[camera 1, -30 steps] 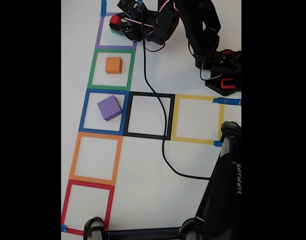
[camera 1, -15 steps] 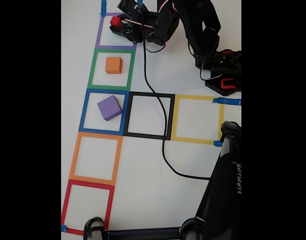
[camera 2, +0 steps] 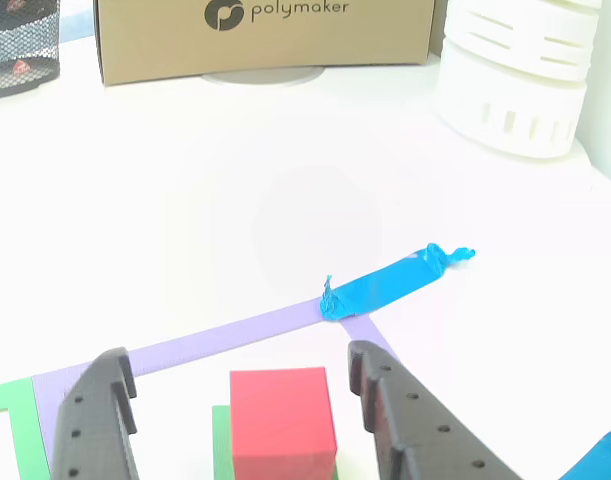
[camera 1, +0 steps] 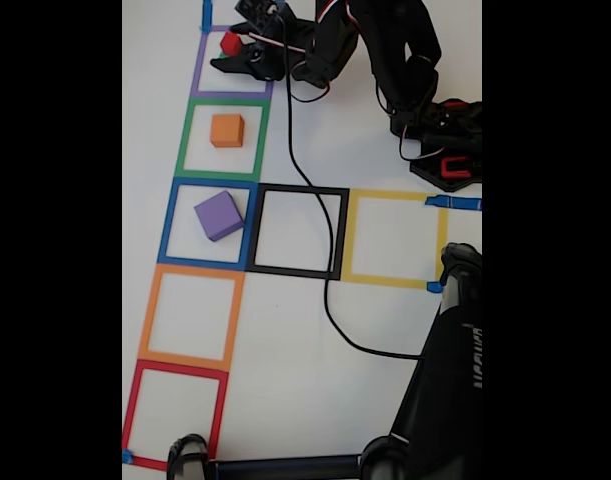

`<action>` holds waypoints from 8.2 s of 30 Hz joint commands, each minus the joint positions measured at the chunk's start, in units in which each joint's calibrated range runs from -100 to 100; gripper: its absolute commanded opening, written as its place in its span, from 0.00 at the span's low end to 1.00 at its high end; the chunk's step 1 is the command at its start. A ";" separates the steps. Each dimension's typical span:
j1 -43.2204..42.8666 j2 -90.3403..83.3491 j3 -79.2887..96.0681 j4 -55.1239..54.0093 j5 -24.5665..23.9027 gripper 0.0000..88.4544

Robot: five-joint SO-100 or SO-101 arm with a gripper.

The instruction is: Tower of hanoi

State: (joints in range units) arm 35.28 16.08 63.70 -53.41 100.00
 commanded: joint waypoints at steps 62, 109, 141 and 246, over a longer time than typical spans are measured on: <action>-54.17 -77.08 -60.34 153.24 0.00 0.07; -24.26 -61.50 28.66 41.58 0.00 0.51; -23.01 -7.97 19.75 -7.24 0.00 0.51; -29.53 -39.22 7.75 42.56 0.00 0.15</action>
State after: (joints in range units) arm 6.96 -11.61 77.16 -26.24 99.82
